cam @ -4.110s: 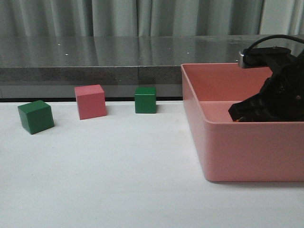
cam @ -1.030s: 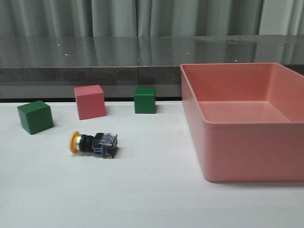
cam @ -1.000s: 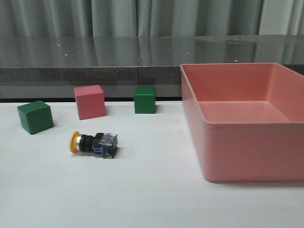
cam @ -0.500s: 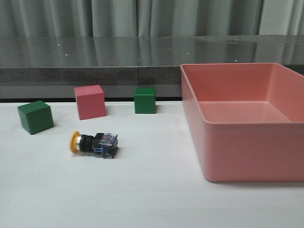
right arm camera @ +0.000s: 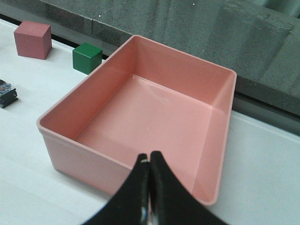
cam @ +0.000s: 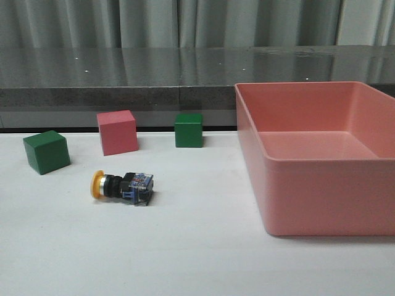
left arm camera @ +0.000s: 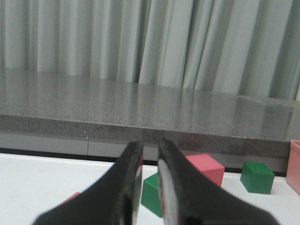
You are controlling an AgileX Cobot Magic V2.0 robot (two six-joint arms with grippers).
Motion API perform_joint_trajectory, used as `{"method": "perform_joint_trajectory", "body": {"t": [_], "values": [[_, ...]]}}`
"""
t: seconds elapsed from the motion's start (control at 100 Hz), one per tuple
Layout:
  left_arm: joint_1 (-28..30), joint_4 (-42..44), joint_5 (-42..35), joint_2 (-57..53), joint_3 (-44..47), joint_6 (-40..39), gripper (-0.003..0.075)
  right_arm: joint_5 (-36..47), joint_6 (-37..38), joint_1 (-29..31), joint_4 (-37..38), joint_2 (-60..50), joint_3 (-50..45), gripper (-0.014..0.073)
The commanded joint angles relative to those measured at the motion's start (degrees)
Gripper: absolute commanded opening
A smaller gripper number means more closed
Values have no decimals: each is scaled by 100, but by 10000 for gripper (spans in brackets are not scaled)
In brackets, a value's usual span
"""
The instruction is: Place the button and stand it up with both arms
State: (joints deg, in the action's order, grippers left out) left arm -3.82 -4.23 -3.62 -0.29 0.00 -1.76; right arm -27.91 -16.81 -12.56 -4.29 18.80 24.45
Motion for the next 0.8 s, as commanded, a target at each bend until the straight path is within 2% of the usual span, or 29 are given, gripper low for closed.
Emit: {"method": "perform_joint_trajectory", "body": {"t": [0.0,0.11,0.18,0.26,0.37,0.45,0.69,0.79], "values": [[7,-64,-695,-175,193,-63,262,412,18,47,35,42,139,-62],[7,-64,-819,-175,193,-63,514,417,18,47,34,42,139,-62],[7,-76,-924,-175,169,-73,601,417,18,47,34,42,139,-62],[7,-136,-699,-134,0,-73,594,417,18,47,34,42,139,-62],[7,-136,362,189,-511,-73,584,417,18,47,34,42,139,-62],[-31,-87,765,596,-953,66,584,417,18,47,34,42,139,-62],[-235,175,2320,2824,-2930,1039,583,410,18,47,34,42,139,-62],[-359,175,2612,3781,-3635,1435,583,358,18,47,34,42,139,-62]]}}
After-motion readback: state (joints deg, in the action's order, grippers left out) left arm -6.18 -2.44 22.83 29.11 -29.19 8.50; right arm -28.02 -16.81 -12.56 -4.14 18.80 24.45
